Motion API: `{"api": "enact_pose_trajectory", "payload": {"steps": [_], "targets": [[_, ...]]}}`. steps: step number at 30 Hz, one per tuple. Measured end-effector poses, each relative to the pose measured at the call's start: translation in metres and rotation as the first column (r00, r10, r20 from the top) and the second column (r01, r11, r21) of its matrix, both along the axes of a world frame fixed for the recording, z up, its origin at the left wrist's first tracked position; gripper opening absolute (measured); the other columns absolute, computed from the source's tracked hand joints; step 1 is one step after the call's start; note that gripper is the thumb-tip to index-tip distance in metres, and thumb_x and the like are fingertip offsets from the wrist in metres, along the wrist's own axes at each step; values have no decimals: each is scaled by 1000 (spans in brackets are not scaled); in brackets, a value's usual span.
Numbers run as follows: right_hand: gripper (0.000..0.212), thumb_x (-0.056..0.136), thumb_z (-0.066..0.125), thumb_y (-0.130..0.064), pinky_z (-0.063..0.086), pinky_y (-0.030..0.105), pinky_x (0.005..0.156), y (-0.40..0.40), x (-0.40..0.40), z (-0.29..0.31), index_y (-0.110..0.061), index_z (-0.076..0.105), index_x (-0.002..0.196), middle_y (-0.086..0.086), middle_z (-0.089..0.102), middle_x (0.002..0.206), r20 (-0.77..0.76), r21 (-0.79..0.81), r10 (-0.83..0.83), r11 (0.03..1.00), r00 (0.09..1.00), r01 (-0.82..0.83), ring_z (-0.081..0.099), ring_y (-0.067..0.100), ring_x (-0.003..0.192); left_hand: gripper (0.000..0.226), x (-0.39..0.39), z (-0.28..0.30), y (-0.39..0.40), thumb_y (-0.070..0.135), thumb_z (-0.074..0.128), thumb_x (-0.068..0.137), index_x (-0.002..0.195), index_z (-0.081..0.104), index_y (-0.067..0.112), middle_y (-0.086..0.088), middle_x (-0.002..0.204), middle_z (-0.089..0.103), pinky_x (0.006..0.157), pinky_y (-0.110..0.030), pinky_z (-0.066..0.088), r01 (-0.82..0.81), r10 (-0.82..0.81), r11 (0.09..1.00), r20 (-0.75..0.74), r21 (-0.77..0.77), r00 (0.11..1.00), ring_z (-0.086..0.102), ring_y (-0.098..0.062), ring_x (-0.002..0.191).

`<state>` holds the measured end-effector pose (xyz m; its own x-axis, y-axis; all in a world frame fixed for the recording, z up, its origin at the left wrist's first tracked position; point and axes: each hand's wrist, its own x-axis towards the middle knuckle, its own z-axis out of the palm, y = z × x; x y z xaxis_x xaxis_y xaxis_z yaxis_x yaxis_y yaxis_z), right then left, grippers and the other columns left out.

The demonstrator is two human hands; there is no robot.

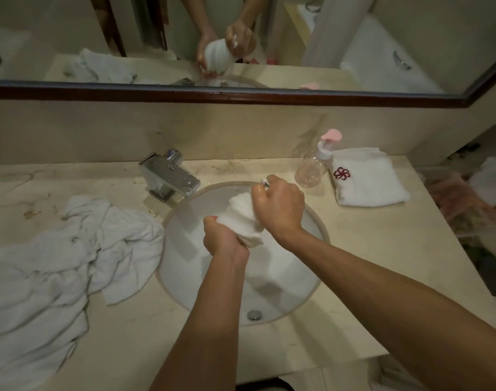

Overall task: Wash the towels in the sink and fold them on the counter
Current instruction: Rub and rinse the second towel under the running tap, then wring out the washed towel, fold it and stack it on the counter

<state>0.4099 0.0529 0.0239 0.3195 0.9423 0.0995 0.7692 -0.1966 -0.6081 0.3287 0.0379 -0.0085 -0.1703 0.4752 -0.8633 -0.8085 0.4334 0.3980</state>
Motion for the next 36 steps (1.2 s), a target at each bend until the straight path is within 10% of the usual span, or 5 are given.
{"api": "enact_pose_trajectory", "payload": {"steps": [12,18,23,28,36], "targets": [[16,98,61,-21,40,19,66,-66,40,43,-10,51,92,-12,50,77,-487,80,204,979,849,-189,48,3,70,64,-33,23,-43,72,61,75,122,64,29,-6,111,73,91,-44,55,509,-511,765,-108,395,853,71,-28,103],[23,98,60,-10,54,35,94,-107,94,59,-9,65,120,7,72,114,-742,112,162,987,651,-117,67,22,111,51,-33,47,-67,31,75,81,129,59,25,-1,128,67,96,-47,52,606,-508,487,-360,629,782,63,-22,118],[42,101,54,-27,45,51,109,-121,164,61,9,58,122,24,67,122,-904,69,3,988,428,138,62,36,120,71,14,60,-81,13,80,75,134,51,39,19,129,60,89,-26,53,948,-47,-11,-947,319,318,61,-6,114],[27,100,57,-25,48,45,102,-130,248,65,-2,62,111,15,69,117,-968,104,61,980,244,167,65,29,115,100,99,37,-78,3,83,65,150,33,22,8,156,36,100,-26,46,987,538,-128,-843,-96,-13,42,-17,133],[14,95,61,-9,54,27,75,-133,353,74,-19,68,88,2,70,89,-878,279,229,958,420,61,67,16,84,58,231,56,-79,52,61,92,144,37,49,20,141,52,89,-29,55,939,-484,-17,-825,344,293,59,1,116]]}}
